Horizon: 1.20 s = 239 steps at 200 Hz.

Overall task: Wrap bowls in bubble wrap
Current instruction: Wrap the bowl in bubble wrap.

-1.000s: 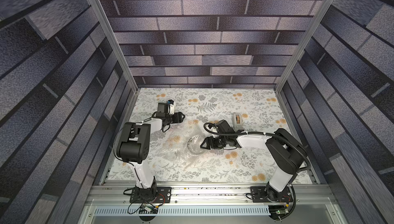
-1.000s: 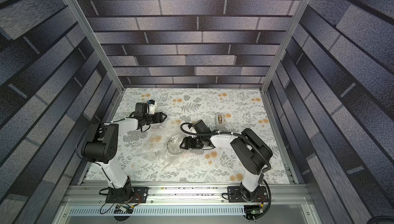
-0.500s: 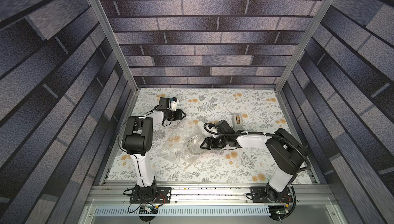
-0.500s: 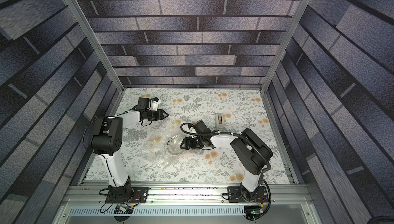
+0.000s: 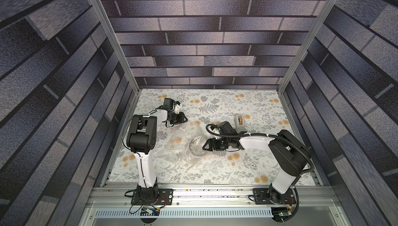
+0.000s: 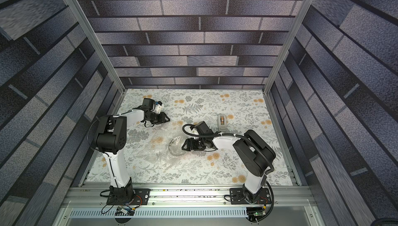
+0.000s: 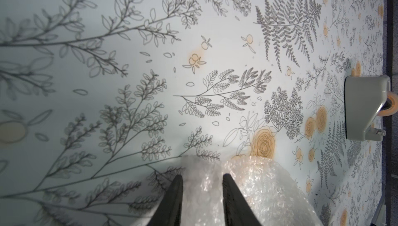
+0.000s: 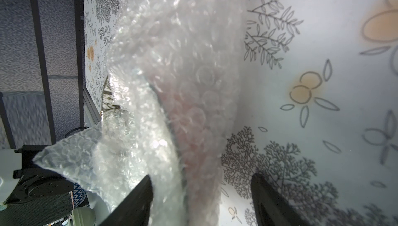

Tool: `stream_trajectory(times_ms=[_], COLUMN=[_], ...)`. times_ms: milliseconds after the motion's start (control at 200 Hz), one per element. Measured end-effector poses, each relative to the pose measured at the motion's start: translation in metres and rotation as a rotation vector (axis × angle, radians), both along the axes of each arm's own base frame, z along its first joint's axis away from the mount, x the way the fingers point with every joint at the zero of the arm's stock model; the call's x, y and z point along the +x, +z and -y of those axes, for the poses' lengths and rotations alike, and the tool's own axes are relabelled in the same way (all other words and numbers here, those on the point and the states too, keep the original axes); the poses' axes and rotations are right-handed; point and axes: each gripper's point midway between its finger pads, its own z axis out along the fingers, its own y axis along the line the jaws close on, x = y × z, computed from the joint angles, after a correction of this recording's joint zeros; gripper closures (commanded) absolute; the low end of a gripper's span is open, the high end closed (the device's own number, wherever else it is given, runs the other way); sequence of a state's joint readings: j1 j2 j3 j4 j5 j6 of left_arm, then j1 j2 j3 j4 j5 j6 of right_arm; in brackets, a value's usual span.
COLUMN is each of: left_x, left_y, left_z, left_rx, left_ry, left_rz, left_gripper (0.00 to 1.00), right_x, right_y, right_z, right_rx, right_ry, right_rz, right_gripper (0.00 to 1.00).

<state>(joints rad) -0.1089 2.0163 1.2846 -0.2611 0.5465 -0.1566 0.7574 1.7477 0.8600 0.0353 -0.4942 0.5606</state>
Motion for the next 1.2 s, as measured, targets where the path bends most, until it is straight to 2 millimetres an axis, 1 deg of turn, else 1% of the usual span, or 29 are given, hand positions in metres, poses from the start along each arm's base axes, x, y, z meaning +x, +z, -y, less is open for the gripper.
stream_trajectory(times_ms=[20, 120, 155, 236, 341, 446, 536, 686, 947, 1077, 1198], left_x=[0.0, -0.003, -0.004, -0.005, -0.009, -0.02, -0.03, -0.041, -0.047, -0.057, -0.079], left_y=[0.0, 0.001, 0.001, 0.002, -0.001, -0.006, -0.005, 0.011, 0.055, 0.072, 0.079], left_z=[0.0, 0.004, 0.005, 0.007, 0.008, 0.009, 0.009, 0.009, 0.01, 0.018, 0.037], left_rx=[-0.002, -0.018, -0.024, -0.036, -0.05, -0.066, -0.077, -0.093, -0.128, -0.162, -0.207], left_ry=[0.001, -0.013, -0.016, -0.027, -0.036, -0.042, -0.047, -0.053, -0.059, -0.073, -0.107], left_rz=[-0.003, -0.011, -0.012, -0.012, -0.014, -0.024, -0.019, 0.035, 0.174, 0.226, 0.246], left_gripper=[0.76, 0.82, 0.86, 1.0, 1.0, 1.0, 1.0, 1.0, 1.0, 1.0, 1.0], right_x=[0.0, 0.0, 0.0, 0.0, 0.0, 0.0, 0.0, 0.002, 0.007, 0.008, 0.008], right_y=[0.0, 0.0, 0.0, 0.0, 0.0, 0.0, -0.001, 0.0, -0.001, -0.001, -0.001], right_z=[0.0, 0.0, 0.0, 0.0, 0.0, 0.0, 0.0, -0.001, -0.006, -0.007, -0.007], right_rx=[0.0, 0.0, 0.0, 0.0, 0.0, -0.001, -0.003, -0.011, -0.016, -0.018, -0.018], right_ry=[0.0, 0.0, 0.0, 0.0, 0.0, 0.0, -0.002, -0.005, -0.004, -0.004, -0.005], right_rz=[0.0, 0.0, 0.0, 0.0, 0.0, 0.0, 0.001, 0.007, 0.002, 0.0, 0.0], right_gripper=[0.27, 0.27, 0.27, 0.28, 0.28, 0.28, 0.29, 0.3, 0.3, 0.3, 0.3])
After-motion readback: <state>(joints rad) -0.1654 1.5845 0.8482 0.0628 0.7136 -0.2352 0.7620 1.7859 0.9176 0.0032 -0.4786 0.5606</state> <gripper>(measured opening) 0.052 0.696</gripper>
